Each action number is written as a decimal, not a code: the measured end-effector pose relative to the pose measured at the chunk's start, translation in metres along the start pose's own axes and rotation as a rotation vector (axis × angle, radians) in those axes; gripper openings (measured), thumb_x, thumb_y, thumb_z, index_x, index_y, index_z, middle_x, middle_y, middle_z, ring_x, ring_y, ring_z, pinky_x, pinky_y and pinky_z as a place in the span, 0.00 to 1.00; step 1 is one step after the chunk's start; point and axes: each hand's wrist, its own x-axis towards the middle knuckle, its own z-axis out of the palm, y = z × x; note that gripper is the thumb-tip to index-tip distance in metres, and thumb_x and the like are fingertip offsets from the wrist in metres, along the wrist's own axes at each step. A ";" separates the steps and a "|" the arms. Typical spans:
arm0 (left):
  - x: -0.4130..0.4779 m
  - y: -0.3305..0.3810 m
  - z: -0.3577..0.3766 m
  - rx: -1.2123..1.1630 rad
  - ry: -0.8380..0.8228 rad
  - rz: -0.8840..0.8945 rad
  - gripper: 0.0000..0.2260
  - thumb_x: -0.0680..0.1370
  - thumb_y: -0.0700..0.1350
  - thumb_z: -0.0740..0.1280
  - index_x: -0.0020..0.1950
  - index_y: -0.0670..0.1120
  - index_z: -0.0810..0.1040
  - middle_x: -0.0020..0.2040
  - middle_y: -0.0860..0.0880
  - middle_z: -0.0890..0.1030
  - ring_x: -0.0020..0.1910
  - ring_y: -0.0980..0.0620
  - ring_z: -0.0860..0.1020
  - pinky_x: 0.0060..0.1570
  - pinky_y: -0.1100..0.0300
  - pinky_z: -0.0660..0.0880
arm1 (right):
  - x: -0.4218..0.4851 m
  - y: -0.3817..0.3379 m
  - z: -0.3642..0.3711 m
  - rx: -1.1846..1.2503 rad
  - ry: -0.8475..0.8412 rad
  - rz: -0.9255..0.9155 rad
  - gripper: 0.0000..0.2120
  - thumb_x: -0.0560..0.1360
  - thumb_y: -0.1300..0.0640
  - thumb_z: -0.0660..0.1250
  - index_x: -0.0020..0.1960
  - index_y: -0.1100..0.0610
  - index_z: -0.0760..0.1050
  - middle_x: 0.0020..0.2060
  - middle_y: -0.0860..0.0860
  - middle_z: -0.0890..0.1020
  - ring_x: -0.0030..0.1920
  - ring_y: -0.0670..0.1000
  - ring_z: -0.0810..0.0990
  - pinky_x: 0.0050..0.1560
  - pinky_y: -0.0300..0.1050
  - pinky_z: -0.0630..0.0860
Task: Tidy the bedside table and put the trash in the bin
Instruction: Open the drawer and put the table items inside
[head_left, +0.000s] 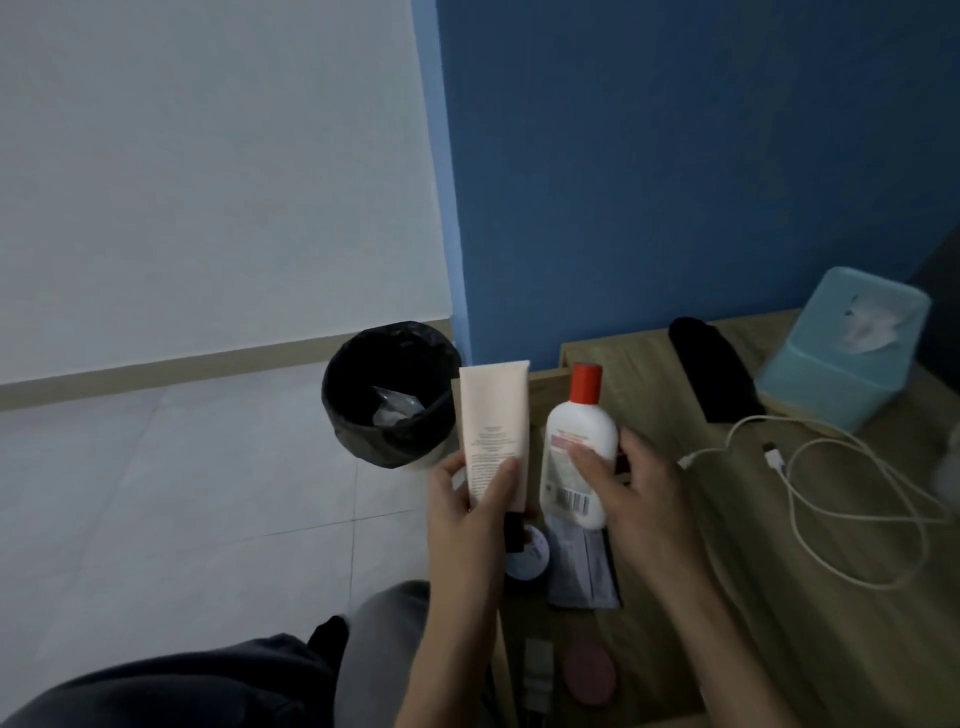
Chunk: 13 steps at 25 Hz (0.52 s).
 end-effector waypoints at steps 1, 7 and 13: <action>0.003 -0.005 0.004 0.011 -0.005 -0.034 0.07 0.77 0.42 0.64 0.47 0.55 0.71 0.45 0.53 0.79 0.46 0.53 0.80 0.45 0.57 0.79 | 0.002 0.011 0.007 -0.035 0.009 0.028 0.12 0.74 0.51 0.66 0.56 0.54 0.75 0.47 0.50 0.82 0.45 0.45 0.81 0.38 0.36 0.76; 0.038 -0.051 0.030 -0.004 0.115 -0.317 0.14 0.79 0.40 0.61 0.65 0.44 0.69 0.56 0.47 0.78 0.52 0.49 0.78 0.37 0.65 0.73 | 0.009 0.080 0.057 -0.267 0.047 0.249 0.18 0.76 0.57 0.63 0.65 0.60 0.68 0.59 0.59 0.77 0.60 0.57 0.76 0.54 0.44 0.70; 0.105 -0.091 0.048 0.112 0.181 -0.430 0.18 0.78 0.46 0.61 0.66 0.43 0.67 0.62 0.42 0.73 0.54 0.46 0.76 0.52 0.52 0.76 | 0.054 0.109 0.079 -0.109 0.083 0.362 0.15 0.77 0.57 0.62 0.63 0.57 0.70 0.53 0.54 0.79 0.49 0.49 0.77 0.37 0.35 0.69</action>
